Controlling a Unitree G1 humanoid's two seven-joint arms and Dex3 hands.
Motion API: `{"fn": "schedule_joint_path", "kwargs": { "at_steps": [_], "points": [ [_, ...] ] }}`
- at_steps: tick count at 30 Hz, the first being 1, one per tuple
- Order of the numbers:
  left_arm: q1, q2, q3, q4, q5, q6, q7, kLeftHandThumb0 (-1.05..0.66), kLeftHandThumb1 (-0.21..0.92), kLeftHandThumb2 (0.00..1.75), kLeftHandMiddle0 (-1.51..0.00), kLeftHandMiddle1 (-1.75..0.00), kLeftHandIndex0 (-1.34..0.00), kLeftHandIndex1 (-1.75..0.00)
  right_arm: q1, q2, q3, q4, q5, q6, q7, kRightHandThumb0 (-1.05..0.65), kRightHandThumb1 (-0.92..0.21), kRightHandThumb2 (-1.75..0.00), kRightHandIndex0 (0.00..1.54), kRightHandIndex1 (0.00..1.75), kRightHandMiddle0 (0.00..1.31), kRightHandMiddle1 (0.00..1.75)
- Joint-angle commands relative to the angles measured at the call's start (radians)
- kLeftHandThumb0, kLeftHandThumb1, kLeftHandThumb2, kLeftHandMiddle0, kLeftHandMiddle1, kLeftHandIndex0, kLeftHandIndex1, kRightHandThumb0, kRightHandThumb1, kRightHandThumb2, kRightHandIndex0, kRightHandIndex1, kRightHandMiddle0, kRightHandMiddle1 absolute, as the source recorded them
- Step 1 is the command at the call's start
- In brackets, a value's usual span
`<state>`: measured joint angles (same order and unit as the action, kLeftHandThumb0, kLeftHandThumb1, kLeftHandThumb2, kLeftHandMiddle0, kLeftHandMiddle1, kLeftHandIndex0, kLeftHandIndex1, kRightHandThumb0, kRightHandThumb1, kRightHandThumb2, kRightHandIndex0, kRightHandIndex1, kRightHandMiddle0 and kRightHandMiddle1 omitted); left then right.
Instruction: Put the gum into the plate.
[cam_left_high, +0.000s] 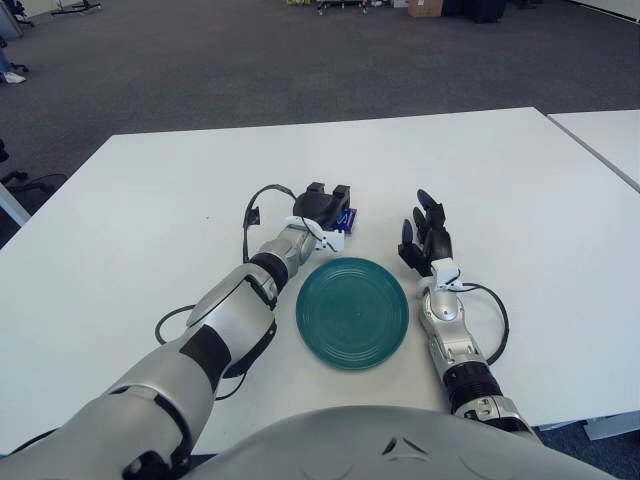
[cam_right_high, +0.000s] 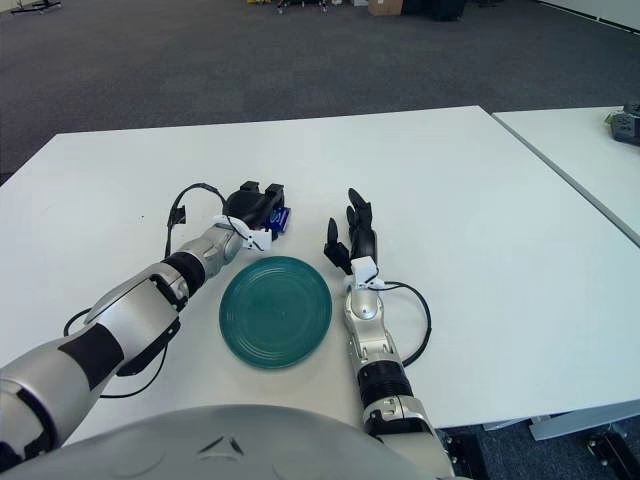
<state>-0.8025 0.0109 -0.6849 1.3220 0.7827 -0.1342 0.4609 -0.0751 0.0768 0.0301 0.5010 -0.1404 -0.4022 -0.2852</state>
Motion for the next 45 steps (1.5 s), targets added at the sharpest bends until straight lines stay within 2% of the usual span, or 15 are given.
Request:
{"fn": "schedule_joint_path", "kwargs": {
  "at_steps": [1,7,13,19,23,27,31,36,40,45],
  "points": [
    [0.045,0.030,-0.028,0.028,0.032,0.002,0.000,0.00,0.13,1.52,-0.78,-1.67,-0.53,-1.75,0.056,0.004,-0.004,0.038,-0.011,0.036,-0.015,-0.55,-0.92,-0.80,0.25,0.02,0.00,0.45],
    [0.039,0.055,-0.037,0.024,0.043,-0.012,0.024,0.00,0.12,1.53,-0.79,-1.67,-0.53,-1.75,0.054,0.005,-0.001,0.038,-0.020,0.019,-0.033,-0.55,-0.92,-0.77,0.26,0.02,0.00,0.48],
    [-0.018,0.112,-0.024,-0.009,0.037,-0.062,0.039,0.00,0.11,1.54,-0.78,-1.69,-0.53,-1.75,0.050,0.004,0.002,0.037,-0.024,0.022,-0.039,-0.57,-0.92,-0.76,0.26,0.01,0.00,0.49],
    [-0.052,0.212,0.018,-0.090,0.006,-0.176,0.019,0.00,0.11,1.54,-0.79,-1.69,-0.54,-1.75,0.043,0.003,0.003,0.052,-0.021,0.016,-0.041,-0.58,-0.92,-0.75,0.26,0.01,0.00,0.50],
    [-0.043,0.294,0.069,-0.152,-0.047,-0.329,-0.036,0.00,0.08,1.57,-0.80,-1.68,-0.56,-1.75,0.037,0.001,-0.001,0.066,-0.011,0.001,-0.036,-0.59,-0.92,-0.74,0.26,0.01,0.00,0.51],
    [-0.007,0.365,0.128,-0.292,-0.119,-0.460,-0.134,0.00,0.02,1.63,-0.84,-1.67,-0.62,-1.75,0.035,-0.004,-0.008,0.077,0.004,-0.016,-0.020,-0.60,-0.92,-0.72,0.26,0.01,0.00,0.51],
    [0.026,0.403,0.156,-0.412,-0.147,-0.491,-0.211,0.00,-0.01,1.65,-0.86,-1.66,-0.65,-1.75,0.033,-0.007,-0.013,0.082,0.009,-0.019,-0.009,-0.60,-0.92,-0.72,0.26,0.01,0.00,0.50],
    [0.074,0.437,0.174,-0.554,-0.157,-0.495,-0.296,0.00,-0.02,1.67,-0.86,-1.66,-0.66,-1.75,0.030,-0.009,-0.015,0.083,0.011,-0.018,-0.002,-0.58,-0.92,-0.71,0.27,0.01,0.00,0.49],
    [0.184,0.454,0.175,-0.738,-0.149,-0.467,-0.361,0.00,-0.03,1.68,-0.87,-1.66,-0.67,-1.75,0.027,-0.011,-0.016,0.082,0.008,-0.012,0.001,-0.58,-0.92,-0.73,0.27,0.01,0.00,0.49],
    [0.290,0.458,0.176,-0.889,-0.155,-0.434,-0.446,0.00,-0.01,1.66,-0.86,-1.66,-0.66,-1.75,0.026,-0.015,-0.018,0.077,0.005,0.003,-0.001,-0.57,-0.92,-0.74,0.27,0.01,0.00,0.49]
  ]
}}
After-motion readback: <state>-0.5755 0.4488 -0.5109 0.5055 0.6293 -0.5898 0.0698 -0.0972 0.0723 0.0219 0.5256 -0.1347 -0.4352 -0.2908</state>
